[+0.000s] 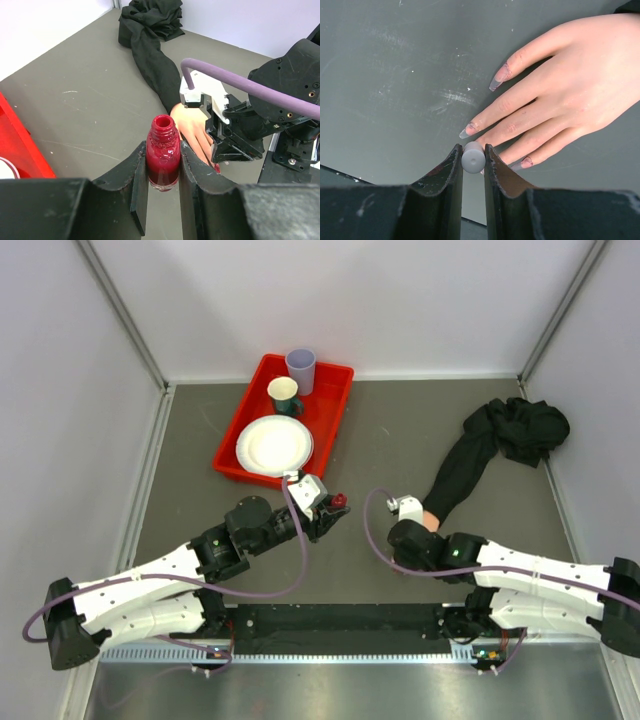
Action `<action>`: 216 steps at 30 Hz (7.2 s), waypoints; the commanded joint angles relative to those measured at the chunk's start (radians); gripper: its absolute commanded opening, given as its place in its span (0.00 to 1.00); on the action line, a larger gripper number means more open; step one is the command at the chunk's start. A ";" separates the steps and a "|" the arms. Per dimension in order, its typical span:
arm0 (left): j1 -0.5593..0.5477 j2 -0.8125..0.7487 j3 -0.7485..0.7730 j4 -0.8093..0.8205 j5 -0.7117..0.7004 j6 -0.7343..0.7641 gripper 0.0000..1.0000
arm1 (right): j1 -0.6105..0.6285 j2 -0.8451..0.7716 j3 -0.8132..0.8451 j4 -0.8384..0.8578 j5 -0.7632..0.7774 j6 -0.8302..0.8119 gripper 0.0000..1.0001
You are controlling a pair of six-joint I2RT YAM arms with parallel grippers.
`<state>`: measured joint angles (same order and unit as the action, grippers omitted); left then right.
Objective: Paint the nails
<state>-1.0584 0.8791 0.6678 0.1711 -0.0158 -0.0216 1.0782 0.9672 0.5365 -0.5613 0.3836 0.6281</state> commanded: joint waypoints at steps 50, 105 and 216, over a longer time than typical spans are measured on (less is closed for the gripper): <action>-0.003 -0.017 0.033 0.038 0.010 0.015 0.00 | 0.011 0.007 0.022 0.038 -0.029 -0.030 0.00; -0.003 -0.009 0.039 0.036 0.011 0.014 0.00 | 0.011 -0.016 0.020 0.020 -0.022 -0.007 0.00; -0.003 -0.006 0.044 0.025 0.011 0.014 0.00 | 0.012 -0.033 0.017 -0.015 0.038 0.047 0.00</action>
<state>-1.0584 0.8799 0.6716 0.1577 -0.0158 -0.0216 1.0782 0.9569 0.5373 -0.5919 0.3889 0.6594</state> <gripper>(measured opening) 0.305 0.180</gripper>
